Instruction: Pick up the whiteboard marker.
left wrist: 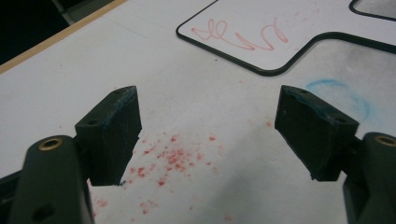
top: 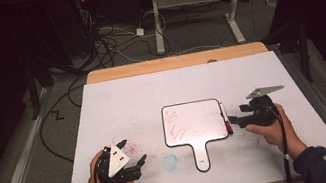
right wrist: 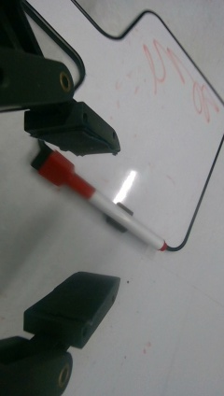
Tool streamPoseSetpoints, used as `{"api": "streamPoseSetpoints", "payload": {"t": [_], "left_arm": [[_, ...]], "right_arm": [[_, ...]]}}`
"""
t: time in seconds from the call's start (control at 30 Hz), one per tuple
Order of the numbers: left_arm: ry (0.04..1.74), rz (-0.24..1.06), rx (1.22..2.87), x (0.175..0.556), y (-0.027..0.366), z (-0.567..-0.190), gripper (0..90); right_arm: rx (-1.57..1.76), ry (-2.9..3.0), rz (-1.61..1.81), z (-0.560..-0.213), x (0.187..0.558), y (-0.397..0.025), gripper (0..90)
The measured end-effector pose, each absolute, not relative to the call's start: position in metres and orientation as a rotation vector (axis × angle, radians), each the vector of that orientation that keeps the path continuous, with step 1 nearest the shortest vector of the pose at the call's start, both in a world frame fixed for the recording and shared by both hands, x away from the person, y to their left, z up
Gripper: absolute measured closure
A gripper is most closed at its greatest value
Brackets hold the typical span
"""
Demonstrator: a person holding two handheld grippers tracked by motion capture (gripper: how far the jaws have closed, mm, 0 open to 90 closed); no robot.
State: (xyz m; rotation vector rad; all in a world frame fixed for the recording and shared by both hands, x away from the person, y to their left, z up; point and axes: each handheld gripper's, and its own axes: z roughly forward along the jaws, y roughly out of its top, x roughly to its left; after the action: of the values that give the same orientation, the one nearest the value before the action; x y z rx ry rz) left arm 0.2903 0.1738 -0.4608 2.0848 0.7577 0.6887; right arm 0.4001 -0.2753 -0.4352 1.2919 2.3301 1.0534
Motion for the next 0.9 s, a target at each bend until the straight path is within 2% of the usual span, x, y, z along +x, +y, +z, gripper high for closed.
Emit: {"api": "streamPoseSetpoints", "payload": {"t": [0.07,0.2,0.23,0.3,0.33,0.43,0.5,0.57,0.6,0.83,0.9], "left_arm": [[0.75,0.693,2.107,0.29,0.172,-0.461,22.0],[0.737,0.693,2.126,0.289,0.17,-0.463,22.4],[0.739,0.693,2.129,0.289,0.17,-0.463,22.3],[0.745,0.693,2.122,0.29,0.17,-0.463,22.3],[0.746,0.687,2.119,0.29,0.171,-0.463,22.3],[0.731,0.673,2.121,0.291,0.169,-0.463,22.5],[0.718,0.672,2.129,0.291,0.167,-0.462,22.6],[0.71,0.667,2.133,0.291,0.166,-0.462,22.6],[0.708,0.667,2.137,0.291,0.165,-0.463,22.7],[0.71,0.649,2.148,0.292,0.164,-0.464,22.5],[0.713,0.644,2.15,0.292,0.164,-0.464,22.5]], "right_arm": [[1.358,2.354,1.035,-0.44,0.418,-0.272,35.6],[1.369,2.398,0.996,-0.446,0.43,-0.265,39.2],[1.381,2.388,0.988,-0.449,0.437,-0.262,44.7],[1.387,2.389,0.977,-0.451,0.44,-0.26,45.2],[1.398,2.386,0.98,-0.454,0.445,-0.257,51.4],[1.391,2.395,0.97,-0.456,0.448,-0.253,55.6],[1.4,2.401,0.957,-0.459,0.45,-0.251,64.4],[1.407,2.401,0.971,-0.46,0.451,-0.251,66.7],[1.415,2.403,0.985,-0.46,0.451,-0.252,71.2],[1.405,2.415,1.014,-0.46,0.448,-0.252,76.2],[1.401,2.402,1.024,-0.458,0.447,-0.253,80.2]]}}
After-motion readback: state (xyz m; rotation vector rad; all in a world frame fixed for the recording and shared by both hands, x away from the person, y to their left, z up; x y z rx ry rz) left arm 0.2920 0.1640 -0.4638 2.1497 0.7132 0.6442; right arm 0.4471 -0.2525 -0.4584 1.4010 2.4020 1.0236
